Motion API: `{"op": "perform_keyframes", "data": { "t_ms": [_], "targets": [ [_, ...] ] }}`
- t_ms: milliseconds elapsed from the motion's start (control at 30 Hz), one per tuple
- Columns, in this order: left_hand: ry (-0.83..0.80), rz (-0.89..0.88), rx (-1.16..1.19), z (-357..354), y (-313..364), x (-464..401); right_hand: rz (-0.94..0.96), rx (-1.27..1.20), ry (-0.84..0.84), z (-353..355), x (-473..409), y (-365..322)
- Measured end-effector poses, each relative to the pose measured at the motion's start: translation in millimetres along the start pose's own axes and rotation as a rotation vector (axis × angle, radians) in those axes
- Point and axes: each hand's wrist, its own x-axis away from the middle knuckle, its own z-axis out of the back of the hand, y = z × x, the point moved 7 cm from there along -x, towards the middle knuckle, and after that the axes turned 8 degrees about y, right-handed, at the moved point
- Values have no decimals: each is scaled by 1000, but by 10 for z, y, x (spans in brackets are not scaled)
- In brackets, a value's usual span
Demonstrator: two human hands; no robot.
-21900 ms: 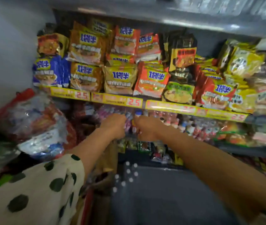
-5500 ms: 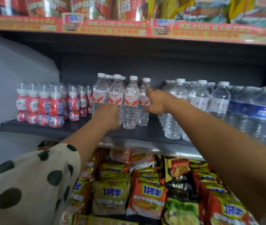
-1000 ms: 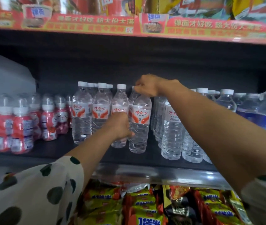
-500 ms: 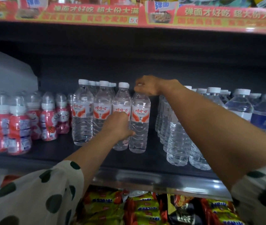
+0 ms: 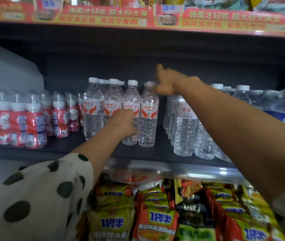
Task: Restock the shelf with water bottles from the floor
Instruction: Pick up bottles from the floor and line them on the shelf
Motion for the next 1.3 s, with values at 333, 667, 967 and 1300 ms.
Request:
{"op": "perform_keyframes", "data": {
  "t_ms": [333, 667, 967, 1300],
  "targets": [
    [-145, -55, -54, -32, 254, 1329, 111, 41, -248, -541, 1982, -500],
    [-475, -8, -80, -1310, 161, 2780, 147, -18, -476, -1845, 3724, -510],
    [-654, 132, 66, -2915, 267, 4025, 153, -139, -682, -3311, 5203, -319],
    [-850, 403, 33, -4691, -72, 5964, 163, -265, -989, -5080, 7159, -663]
  ]
}}
